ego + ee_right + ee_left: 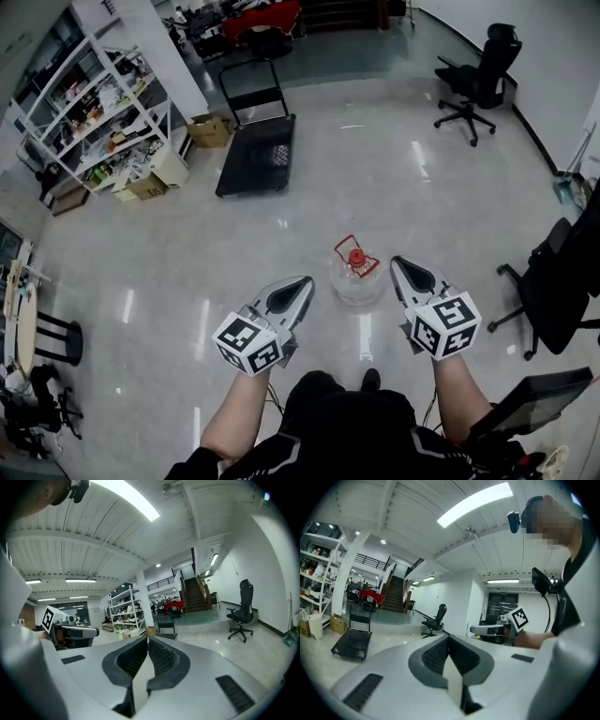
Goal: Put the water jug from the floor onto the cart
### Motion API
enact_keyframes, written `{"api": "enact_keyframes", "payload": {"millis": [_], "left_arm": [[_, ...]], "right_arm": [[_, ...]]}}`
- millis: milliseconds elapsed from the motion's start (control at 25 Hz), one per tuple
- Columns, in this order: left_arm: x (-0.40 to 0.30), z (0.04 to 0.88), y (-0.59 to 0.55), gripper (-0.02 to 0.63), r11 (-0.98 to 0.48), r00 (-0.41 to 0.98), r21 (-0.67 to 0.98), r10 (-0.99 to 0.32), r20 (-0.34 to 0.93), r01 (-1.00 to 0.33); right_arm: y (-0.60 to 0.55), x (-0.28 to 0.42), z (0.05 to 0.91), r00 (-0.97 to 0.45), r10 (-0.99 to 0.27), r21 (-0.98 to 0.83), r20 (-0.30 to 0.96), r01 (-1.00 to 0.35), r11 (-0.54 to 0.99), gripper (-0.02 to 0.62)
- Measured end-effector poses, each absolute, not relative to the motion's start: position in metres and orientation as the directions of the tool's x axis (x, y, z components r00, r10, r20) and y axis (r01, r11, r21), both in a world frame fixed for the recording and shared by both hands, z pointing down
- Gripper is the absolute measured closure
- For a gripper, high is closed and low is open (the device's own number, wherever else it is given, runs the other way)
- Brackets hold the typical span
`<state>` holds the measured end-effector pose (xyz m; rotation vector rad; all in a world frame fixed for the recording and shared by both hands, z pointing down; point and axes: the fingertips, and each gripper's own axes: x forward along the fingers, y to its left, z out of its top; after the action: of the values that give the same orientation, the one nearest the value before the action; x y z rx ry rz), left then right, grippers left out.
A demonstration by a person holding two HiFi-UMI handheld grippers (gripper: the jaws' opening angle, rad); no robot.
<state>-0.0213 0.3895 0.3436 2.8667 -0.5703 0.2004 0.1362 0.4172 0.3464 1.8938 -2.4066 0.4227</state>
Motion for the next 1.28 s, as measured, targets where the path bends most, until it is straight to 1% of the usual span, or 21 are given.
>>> {"api": "enact_keyframes", "payload": {"millis": [120,320,440,600,840,1040,1160,1280], "left_arm": [[-0.004,0.355,0.35,0.604,-0.905,0.921,0.198,-0.341,0.189,-0.376],[0.033,0.367,0.275,0.604,-0.926,0.948,0.216,-0.285,0.141,-0.31],[0.041,0.368,0.228,0.604,-0.932,0.955,0.218,-0.265,0.132,-0.289],[0.048,0.369,0.164,0.604,-0.922,0.957,0.26,-0.265,0.118,-0.287],[0.098,0.395,0.118,0.604,-0.924,0.961,0.279,-0.22,0.17,-0.261],[0.14,0.419,0.089,0.604,-0.912,0.947,0.294,-0.221,0.235,-0.286],[0.151,0.443,0.071,0.604,-0.906,0.937,0.297,-0.223,0.27,-0.301],[0.156,0.483,0.054,0.601,-0.893,0.918,0.318,-0.21,0.336,-0.32]], "right_arm": [[0.38,0.15,0.356,-0.249,-0.946,-0.19,0.209,-0.959,0.21,0.591],[0.309,0.175,0.372,-0.204,-0.951,-0.163,0.233,-0.972,0.169,0.591],[0.274,0.182,0.374,-0.171,-0.953,-0.161,0.25,-0.978,0.133,0.591],[0.228,0.197,0.381,-0.138,-0.955,-0.203,0.261,-0.976,0.085,0.591],[0.186,0.242,0.402,-0.124,-0.948,-0.212,0.293,-0.975,0.062,0.591],[0.153,0.284,0.425,-0.148,-0.935,-0.253,0.322,-0.965,0.065,0.588],[0.139,0.296,0.453,-0.16,-0.916,-0.283,0.368,-0.958,0.054,0.568],[0.131,0.3,0.502,-0.165,-0.877,-0.332,0.451,-0.943,0.006,0.547]]}}
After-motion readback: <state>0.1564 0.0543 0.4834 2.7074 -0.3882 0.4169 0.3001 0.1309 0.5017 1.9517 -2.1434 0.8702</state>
